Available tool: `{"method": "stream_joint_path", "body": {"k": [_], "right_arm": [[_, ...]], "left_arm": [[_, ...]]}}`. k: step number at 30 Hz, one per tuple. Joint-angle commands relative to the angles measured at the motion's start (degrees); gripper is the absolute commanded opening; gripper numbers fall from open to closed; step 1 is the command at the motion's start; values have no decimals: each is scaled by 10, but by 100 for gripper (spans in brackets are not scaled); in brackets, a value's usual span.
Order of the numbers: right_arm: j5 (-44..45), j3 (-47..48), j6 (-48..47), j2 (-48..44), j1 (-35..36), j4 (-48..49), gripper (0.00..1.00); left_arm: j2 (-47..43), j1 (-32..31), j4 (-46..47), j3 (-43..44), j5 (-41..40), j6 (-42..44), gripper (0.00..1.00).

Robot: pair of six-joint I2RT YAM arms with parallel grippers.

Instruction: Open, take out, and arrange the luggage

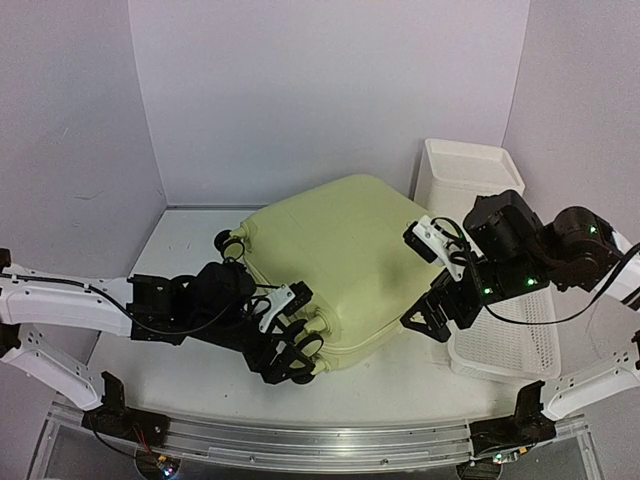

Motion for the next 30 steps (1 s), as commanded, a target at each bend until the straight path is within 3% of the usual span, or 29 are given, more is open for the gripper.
{"method": "stream_joint_path", "body": {"k": [1, 4, 11, 22, 30], "right_arm": [[14, -10, 12, -18, 0, 38, 98], [23, -19, 13, -17, 1, 39, 98], [79, -48, 40, -26, 1, 33, 98], [269, -42, 135, -41, -9, -84, 98], [96, -87, 168, -22, -184, -62, 98]], "left_arm": [[18, -6, 20, 47, -69, 6, 93], [34, -9, 20, 65, -75, 8, 85], [53, -9, 19, 97, -42, 4, 57], [73, -9, -41, 140, -17, -1, 34], [58, -9, -87, 193, -41, -21, 22]]}}
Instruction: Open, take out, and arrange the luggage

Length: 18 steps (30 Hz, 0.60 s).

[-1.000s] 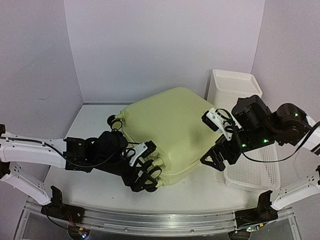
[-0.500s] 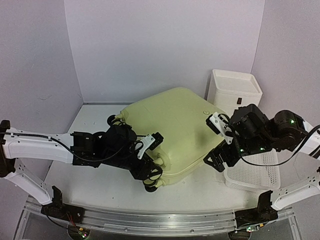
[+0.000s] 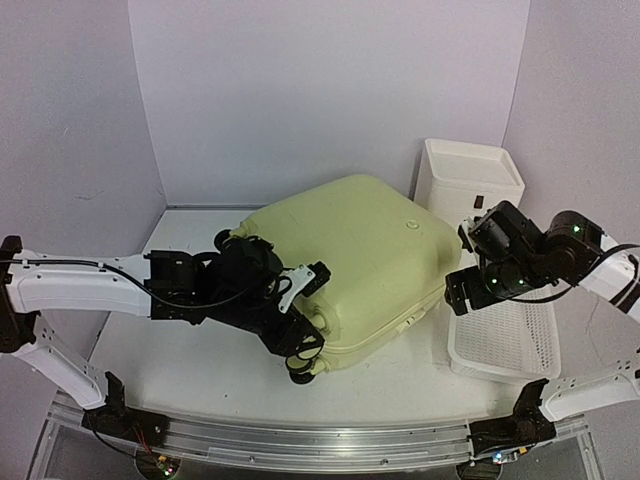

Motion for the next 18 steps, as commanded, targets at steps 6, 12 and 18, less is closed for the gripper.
{"method": "stream_joint_path", "body": {"k": [6, 12, 18], "right_arm": [[-172, -23, 15, 28, -134, 64, 98], [-278, -34, 37, 39, -162, 178, 98], [-243, -27, 100, 4, -174, 206, 98]], "left_arm": [[-67, -3, -33, 102, -69, 3, 15], [-105, -3, -70, 145, -159, 8, 7], [-121, -3, -97, 200, -283, 26, 2]]}}
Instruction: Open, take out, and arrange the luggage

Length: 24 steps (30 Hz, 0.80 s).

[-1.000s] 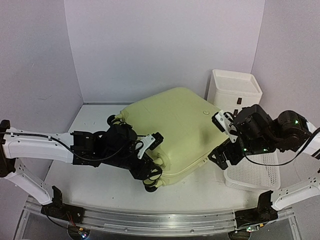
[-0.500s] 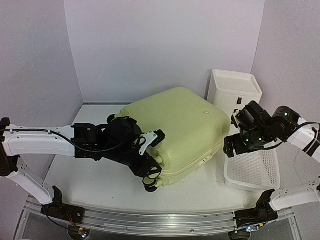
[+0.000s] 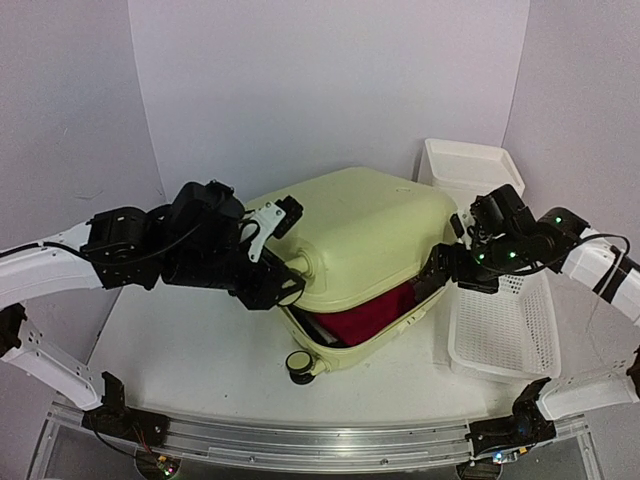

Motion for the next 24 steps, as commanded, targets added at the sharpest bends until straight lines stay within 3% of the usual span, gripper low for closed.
{"method": "stream_joint_path", "body": {"k": [1, 8, 14, 20, 24], "right_arm": [[18, 7, 58, -47, -9, 53, 98], [34, -2, 87, -40, -16, 46, 98], [-43, 34, 149, 95, -7, 29, 98], [50, 34, 203, 150, 48, 32, 98], [58, 22, 228, 182, 68, 74, 98]], "left_arm": [[-49, 1, 32, 89, -166, 2, 1], [-25, 2, 32, 180, -311, 71, 0], [-23, 4, 29, 206, -420, 131, 0], [-38, 56, -3, 188, -426, 136, 0], [-47, 108, -47, 184, -394, 110, 0]]}}
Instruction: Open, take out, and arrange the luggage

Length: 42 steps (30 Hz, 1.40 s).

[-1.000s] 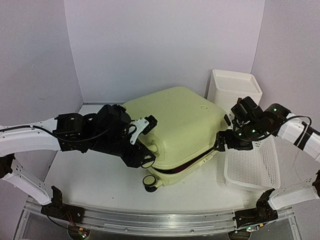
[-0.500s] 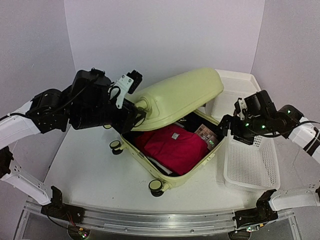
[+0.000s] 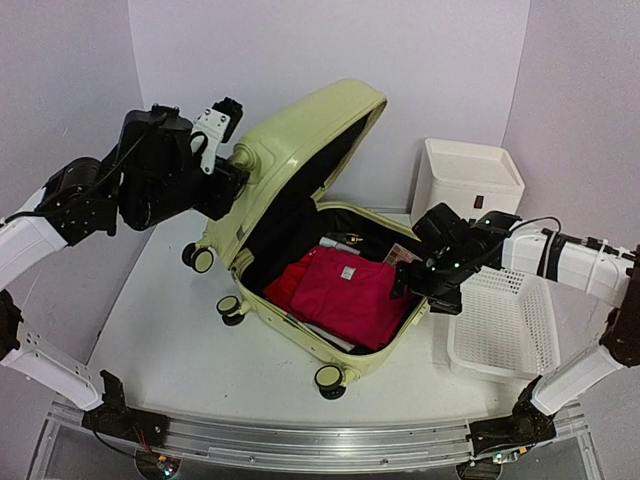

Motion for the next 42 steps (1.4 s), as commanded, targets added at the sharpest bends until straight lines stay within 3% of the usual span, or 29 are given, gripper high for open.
{"method": "stream_joint_path", "body": {"k": [1, 3, 7, 10, 13, 24, 28, 31, 42], "right_arm": [[38, 13, 42, 34, 21, 46, 98], [52, 25, 39, 64, 29, 46, 98], [90, 37, 39, 97, 48, 40, 79], [145, 63, 33, 118, 89, 20, 77], [138, 86, 35, 151, 100, 20, 75], [113, 205, 54, 290, 188, 133, 34], [118, 268, 56, 345, 217, 167, 32], [121, 313, 58, 381, 235, 192, 31], [111, 400, 56, 453, 264, 255, 28]], "left_arm": [[-40, 66, -19, 22, -86, -33, 0], [-46, 79, -29, 20, -88, -30, 0], [-62, 109, -54, 13, -103, -24, 0], [-87, 136, -66, -2, -117, -18, 0], [-112, 151, -69, -13, -139, -5, 0], [-194, 165, -41, -64, -286, 100, 0], [-243, 176, 80, -129, -334, 220, 0], [-296, 186, 282, -207, -330, 370, 0], [-358, 214, 302, -238, -294, 441, 0]]}}
